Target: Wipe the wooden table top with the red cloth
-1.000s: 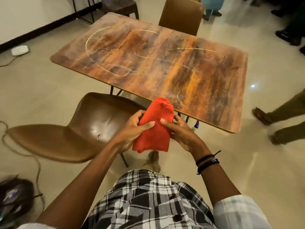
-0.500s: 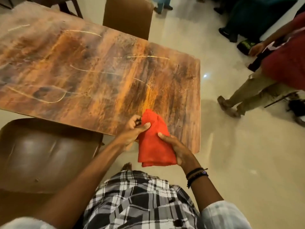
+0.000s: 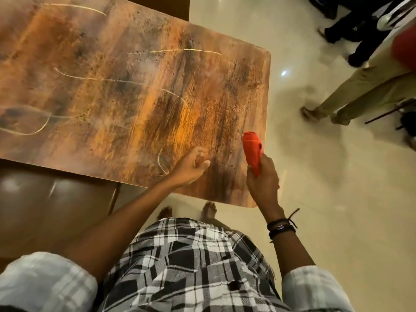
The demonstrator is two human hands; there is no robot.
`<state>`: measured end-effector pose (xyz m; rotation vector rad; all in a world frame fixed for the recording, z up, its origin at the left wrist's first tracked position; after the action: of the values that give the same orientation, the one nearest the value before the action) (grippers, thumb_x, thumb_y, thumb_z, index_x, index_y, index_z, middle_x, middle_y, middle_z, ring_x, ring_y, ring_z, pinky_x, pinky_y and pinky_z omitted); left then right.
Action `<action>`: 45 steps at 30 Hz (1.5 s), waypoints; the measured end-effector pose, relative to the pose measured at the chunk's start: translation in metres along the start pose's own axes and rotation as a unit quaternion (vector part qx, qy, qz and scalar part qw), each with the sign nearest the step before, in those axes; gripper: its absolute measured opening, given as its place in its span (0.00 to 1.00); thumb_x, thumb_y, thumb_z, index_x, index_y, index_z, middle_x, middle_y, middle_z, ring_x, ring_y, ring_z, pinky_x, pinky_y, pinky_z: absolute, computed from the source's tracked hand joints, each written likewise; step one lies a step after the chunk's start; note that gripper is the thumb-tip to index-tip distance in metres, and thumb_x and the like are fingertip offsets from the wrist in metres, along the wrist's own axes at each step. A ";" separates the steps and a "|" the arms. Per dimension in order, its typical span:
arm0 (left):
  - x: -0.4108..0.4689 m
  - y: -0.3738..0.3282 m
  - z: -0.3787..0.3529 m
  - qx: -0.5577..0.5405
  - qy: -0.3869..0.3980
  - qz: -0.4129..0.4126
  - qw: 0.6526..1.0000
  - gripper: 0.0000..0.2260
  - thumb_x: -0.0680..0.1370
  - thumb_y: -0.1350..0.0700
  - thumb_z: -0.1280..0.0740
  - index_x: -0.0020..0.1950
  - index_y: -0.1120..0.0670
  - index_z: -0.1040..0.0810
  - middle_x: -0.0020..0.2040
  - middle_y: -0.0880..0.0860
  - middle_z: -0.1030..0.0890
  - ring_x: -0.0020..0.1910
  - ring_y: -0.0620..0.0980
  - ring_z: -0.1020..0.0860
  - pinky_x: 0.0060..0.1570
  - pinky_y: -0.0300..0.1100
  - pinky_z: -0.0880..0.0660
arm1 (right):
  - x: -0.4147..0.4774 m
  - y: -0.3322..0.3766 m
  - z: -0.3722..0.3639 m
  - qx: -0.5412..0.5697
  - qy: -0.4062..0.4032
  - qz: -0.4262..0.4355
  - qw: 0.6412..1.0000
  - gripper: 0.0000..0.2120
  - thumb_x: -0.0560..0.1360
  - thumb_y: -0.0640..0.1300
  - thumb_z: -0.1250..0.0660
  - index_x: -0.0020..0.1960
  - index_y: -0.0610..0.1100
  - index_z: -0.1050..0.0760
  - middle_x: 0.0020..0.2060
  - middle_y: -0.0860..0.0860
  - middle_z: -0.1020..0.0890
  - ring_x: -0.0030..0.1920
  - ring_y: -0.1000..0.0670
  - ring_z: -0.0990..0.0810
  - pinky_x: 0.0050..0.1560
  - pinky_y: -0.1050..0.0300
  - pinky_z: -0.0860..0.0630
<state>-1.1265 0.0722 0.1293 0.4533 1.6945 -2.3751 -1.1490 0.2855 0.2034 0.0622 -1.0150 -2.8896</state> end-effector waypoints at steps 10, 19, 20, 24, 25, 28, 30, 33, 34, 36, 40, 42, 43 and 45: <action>0.036 0.013 0.011 0.218 -0.076 -0.040 0.972 0.30 0.82 0.43 0.51 0.78 0.60 0.41 0.77 0.61 0.37 0.79 0.61 0.47 0.76 0.60 0.44 | 0.008 -0.033 -0.063 -0.145 0.097 0.126 0.977 0.23 0.81 0.56 0.44 0.72 0.48 0.27 0.72 0.46 0.27 0.71 0.40 0.29 0.71 0.40 0.33; 0.069 0.034 0.012 0.339 -0.123 -0.095 0.928 0.23 0.84 0.50 0.47 0.77 0.59 0.38 0.77 0.58 0.36 0.77 0.56 0.39 0.77 0.52 0.44 | 0.015 -0.050 -0.121 -0.269 0.129 0.157 0.941 0.29 0.82 0.63 0.51 0.80 0.55 0.45 0.81 0.51 0.45 0.81 0.46 0.49 0.77 0.35 0.49; 0.071 0.034 0.012 0.335 -0.129 -0.095 0.928 0.23 0.84 0.50 0.47 0.77 0.59 0.37 0.77 0.58 0.36 0.77 0.56 0.39 0.77 0.51 0.45 | 0.023 -0.052 -0.120 -0.265 0.117 0.156 0.944 0.29 0.81 0.63 0.50 0.80 0.55 0.45 0.81 0.51 0.45 0.81 0.46 0.49 0.77 0.35 0.50; 0.073 0.032 0.010 0.330 -0.148 -0.110 0.926 0.23 0.84 0.50 0.48 0.77 0.60 0.37 0.77 0.58 0.36 0.78 0.55 0.41 0.78 0.51 0.46 | 0.088 -0.065 -0.109 -0.256 0.069 0.115 0.957 0.30 0.81 0.63 0.46 0.80 0.56 0.45 0.81 0.51 0.47 0.81 0.45 0.51 0.77 0.35 0.53; 0.073 0.033 0.009 0.327 -0.149 -0.114 0.926 0.23 0.84 0.51 0.48 0.77 0.60 0.37 0.77 0.58 0.36 0.78 0.55 0.41 0.78 0.53 0.46 | 0.109 -0.070 -0.106 -0.257 0.055 0.094 0.960 0.30 0.80 0.63 0.47 0.80 0.56 0.46 0.81 0.50 0.48 0.81 0.45 0.51 0.77 0.36 0.53; 0.073 0.033 0.009 0.322 -0.156 -0.125 0.925 0.23 0.84 0.51 0.48 0.77 0.60 0.37 0.77 0.58 0.36 0.78 0.55 0.41 0.78 0.53 0.45 | 0.168 -0.074 -0.101 -0.240 0.022 0.034 0.970 0.31 0.79 0.66 0.48 0.80 0.58 0.45 0.81 0.48 0.47 0.81 0.45 0.49 0.77 0.37 0.48; 0.072 0.032 0.009 0.321 -0.162 -0.136 0.923 0.22 0.84 0.52 0.47 0.76 0.61 0.36 0.77 0.58 0.36 0.78 0.55 0.41 0.77 0.54 0.44 | 0.188 -0.074 -0.103 -0.235 0.018 0.005 0.972 0.32 0.79 0.67 0.49 0.80 0.58 0.45 0.81 0.46 0.46 0.80 0.44 0.48 0.77 0.37 0.47; 0.070 0.031 0.011 0.306 -0.162 -0.149 0.926 0.22 0.84 0.53 0.47 0.76 0.62 0.36 0.77 0.59 0.36 0.78 0.55 0.42 0.77 0.54 0.43 | 0.183 -0.069 -0.108 -0.242 0.011 -0.002 0.970 0.32 0.79 0.67 0.50 0.80 0.57 0.44 0.81 0.46 0.45 0.80 0.43 0.46 0.77 0.36 0.48; 0.069 0.029 0.012 0.293 -0.163 -0.153 0.930 0.22 0.84 0.53 0.47 0.76 0.62 0.36 0.77 0.59 0.36 0.79 0.54 0.42 0.77 0.53 0.44 | 0.177 -0.066 -0.111 -0.244 0.014 0.007 0.970 0.32 0.79 0.67 0.50 0.80 0.56 0.45 0.81 0.46 0.45 0.80 0.43 0.47 0.77 0.36 0.49; 0.064 0.028 0.016 0.242 -0.167 -0.151 0.944 0.21 0.84 0.54 0.48 0.75 0.62 0.35 0.77 0.58 0.35 0.78 0.53 0.42 0.78 0.50 0.45 | 0.150 -0.053 -0.120 -0.249 0.023 0.029 0.968 0.32 0.80 0.66 0.50 0.80 0.55 0.46 0.81 0.46 0.46 0.80 0.43 0.48 0.77 0.35 0.51; 0.060 0.029 0.029 0.119 -0.201 -0.124 0.964 0.20 0.84 0.55 0.47 0.75 0.61 0.34 0.76 0.57 0.34 0.78 0.50 0.40 0.78 0.46 0.44 | 0.084 -0.013 -0.150 -0.247 0.050 0.080 0.964 0.30 0.81 0.64 0.50 0.80 0.56 0.46 0.81 0.45 0.47 0.81 0.42 0.50 0.77 0.35 0.53; 0.054 0.024 0.032 0.110 -0.207 -0.133 0.963 0.21 0.84 0.53 0.48 0.74 0.60 0.33 0.75 0.57 0.33 0.77 0.50 0.39 0.77 0.47 0.43 | 0.036 0.008 -0.169 -0.240 0.081 0.107 0.961 0.29 0.82 0.63 0.51 0.81 0.57 0.47 0.81 0.45 0.49 0.81 0.43 0.53 0.77 0.35 0.54; 0.050 0.020 0.031 0.108 -0.207 -0.138 0.963 0.22 0.84 0.52 0.48 0.74 0.61 0.33 0.75 0.57 0.32 0.77 0.51 0.39 0.77 0.47 0.42 | 0.012 0.015 -0.177 -0.235 0.095 0.123 0.960 0.29 0.82 0.62 0.50 0.80 0.56 0.47 0.81 0.46 0.49 0.81 0.43 0.53 0.77 0.35 0.53; 0.043 0.013 0.025 0.105 -0.205 -0.150 0.962 0.21 0.84 0.52 0.48 0.73 0.61 0.32 0.74 0.58 0.32 0.77 0.53 0.38 0.77 0.48 0.42 | -0.024 0.019 -0.182 -0.225 0.104 0.149 0.957 0.28 0.82 0.61 0.48 0.80 0.56 0.43 0.81 0.47 0.46 0.81 0.44 0.50 0.77 0.35 0.49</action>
<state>-1.1663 0.0452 0.1101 -0.2779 1.4094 -2.6314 -1.1127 0.1598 0.0735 0.1645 -0.2870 -2.6831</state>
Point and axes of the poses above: each hand's wrist, its own x-axis towards the middle knuckle, its own z-axis out of the back of the hand, y = z × x, the point moved 9 cm from there along x, towards the middle knuckle
